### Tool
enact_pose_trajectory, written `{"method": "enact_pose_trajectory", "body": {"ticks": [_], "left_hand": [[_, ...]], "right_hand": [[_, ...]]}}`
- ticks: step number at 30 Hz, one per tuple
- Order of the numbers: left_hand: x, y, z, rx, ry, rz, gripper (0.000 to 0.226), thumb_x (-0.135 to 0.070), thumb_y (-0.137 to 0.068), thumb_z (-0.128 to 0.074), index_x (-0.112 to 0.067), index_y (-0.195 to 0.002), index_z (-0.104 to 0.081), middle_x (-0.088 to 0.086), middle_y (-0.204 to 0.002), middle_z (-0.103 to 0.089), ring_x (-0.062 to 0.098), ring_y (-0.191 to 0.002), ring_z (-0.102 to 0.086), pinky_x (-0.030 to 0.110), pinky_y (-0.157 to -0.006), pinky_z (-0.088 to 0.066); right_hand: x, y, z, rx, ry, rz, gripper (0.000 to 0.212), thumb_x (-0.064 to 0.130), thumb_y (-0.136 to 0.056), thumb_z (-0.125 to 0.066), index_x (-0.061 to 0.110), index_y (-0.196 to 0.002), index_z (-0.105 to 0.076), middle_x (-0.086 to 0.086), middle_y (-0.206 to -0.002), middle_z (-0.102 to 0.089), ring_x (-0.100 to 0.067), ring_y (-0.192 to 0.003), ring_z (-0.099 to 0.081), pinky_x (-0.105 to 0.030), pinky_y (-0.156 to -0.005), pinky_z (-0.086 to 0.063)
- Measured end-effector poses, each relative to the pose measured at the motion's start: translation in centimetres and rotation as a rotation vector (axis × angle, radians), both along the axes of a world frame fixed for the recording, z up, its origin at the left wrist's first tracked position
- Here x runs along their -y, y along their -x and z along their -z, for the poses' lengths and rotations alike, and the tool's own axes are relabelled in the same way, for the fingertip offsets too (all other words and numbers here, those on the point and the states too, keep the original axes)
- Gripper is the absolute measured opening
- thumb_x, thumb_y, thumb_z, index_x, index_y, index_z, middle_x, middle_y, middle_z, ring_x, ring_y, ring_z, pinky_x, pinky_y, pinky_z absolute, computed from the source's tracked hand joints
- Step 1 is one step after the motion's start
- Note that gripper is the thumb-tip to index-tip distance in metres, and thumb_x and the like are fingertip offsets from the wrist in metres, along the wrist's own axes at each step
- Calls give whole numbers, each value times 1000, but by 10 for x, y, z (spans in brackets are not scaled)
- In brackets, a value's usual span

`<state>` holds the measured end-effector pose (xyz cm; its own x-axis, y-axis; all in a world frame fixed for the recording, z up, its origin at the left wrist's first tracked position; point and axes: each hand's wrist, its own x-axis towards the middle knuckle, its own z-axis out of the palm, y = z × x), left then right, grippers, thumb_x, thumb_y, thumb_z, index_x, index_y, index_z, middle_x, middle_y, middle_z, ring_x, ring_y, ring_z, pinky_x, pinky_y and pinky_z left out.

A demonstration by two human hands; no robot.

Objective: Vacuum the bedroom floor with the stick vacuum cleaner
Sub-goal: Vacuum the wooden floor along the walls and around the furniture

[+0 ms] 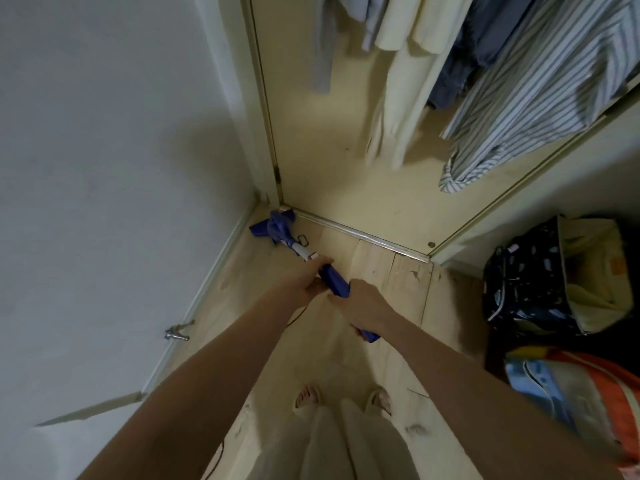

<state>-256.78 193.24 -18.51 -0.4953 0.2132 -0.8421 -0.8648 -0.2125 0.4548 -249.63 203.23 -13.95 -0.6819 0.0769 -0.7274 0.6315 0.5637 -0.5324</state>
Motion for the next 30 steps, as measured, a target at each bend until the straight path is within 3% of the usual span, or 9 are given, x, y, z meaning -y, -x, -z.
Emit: {"method": "enact_pose_trajectory", "body": {"ticks": [4, 8, 10, 13, 17, 19, 23, 26, 30], "left_hand": [[-1, -8, 11, 8, -39, 1, 25, -4, -92, -57, -6, -112, -42, 14, -93, -53, 23, -82, -58, 39, -81, -53], [-17, -24, 9, -4, -65, 73, 13, -6, -93, -58, -6, -101, -48, 13, -90, -56, 20, -81, -59, 35, -85, -50], [-29, -33, 7, -18, -52, 97, 12, -8, -90, -62, -7, -91, -51, 12, -86, -59, 19, -78, -61, 32, -75, -57], [-43, -53, 10, -23, -39, 132, 23, -10, -85, -70, -4, -99, -53, 13, -92, -64, 21, -83, -65, 29, -62, -60], [-60, -92, 7, -7, -21, 179, 41, -9, -78, -75, 0, -110, -51, 20, -107, -65, 29, -99, -66, 34, -70, -59], [-68, -114, 3, 8, -35, 204, 45, -8, -77, -74, 0, -114, -50, 22, -110, -65, 29, -97, -67, 35, -69, -59], [-85, -165, -5, 0, -66, 283, 39, -6, -80, -72, 1, -111, -51, 22, -108, -63, 28, -92, -65, 38, -80, -58], [-97, -213, -10, -26, -73, 382, 24, -5, -84, -67, 0, -101, -51, 17, -94, -61, 26, -89, -61, 40, -88, -55], [-117, -274, -14, -74, -66, 547, 14, -6, -88, -62, -3, -95, -51, 15, -97, -54, 26, -93, -56, 33, -78, -54]], "right_hand": [[1, -11, 11, 38, -23, 59, 30, 31, -95, -56, 8, -112, -47, -5, -68, -52, -14, -45, -48, -21, -37, -40], [-14, -29, 6, 45, -19, 146, 25, 29, -93, -58, 10, -104, -48, -6, -67, -53, -15, -45, -48, -23, -42, -42], [-23, -41, -1, 38, -48, 159, 24, 29, -92, -58, 9, -103, -50, -7, -67, -54, -16, -45, -49, -24, -44, -44], [-38, -66, -14, 43, -96, 151, 26, 29, -92, -56, 6, -105, -51, -12, -66, -57, -19, -44, -50, -25, -47, -45], [-57, -111, -28, 48, -129, 138, 24, 28, -92, -55, 6, -101, -51, -11, -64, -56, -19, -44, -50, -25, -47, -46], [-65, -137, -33, 36, -143, 144, 22, 28, -92, -56, 8, -97, -50, -10, -62, -55, -19, -43, -51, -25, -47, -46], [-73, -198, -42, -7, -128, 220, 19, 27, -92, -57, 11, -92, -48, -9, -63, -54, -19, -42, -50, -24, -43, -44], [-74, -252, -41, -18, -127, 316, 20, 28, -93, -58, 11, -89, -48, -6, -63, -53, -15, -39, -48, -21, -38, -40], [-73, -321, -35, -21, -131, 479, 18, 26, -92, -56, 9, -90, -50, -7, -62, -55, -15, -37, -48, -20, -36, -39]]}}
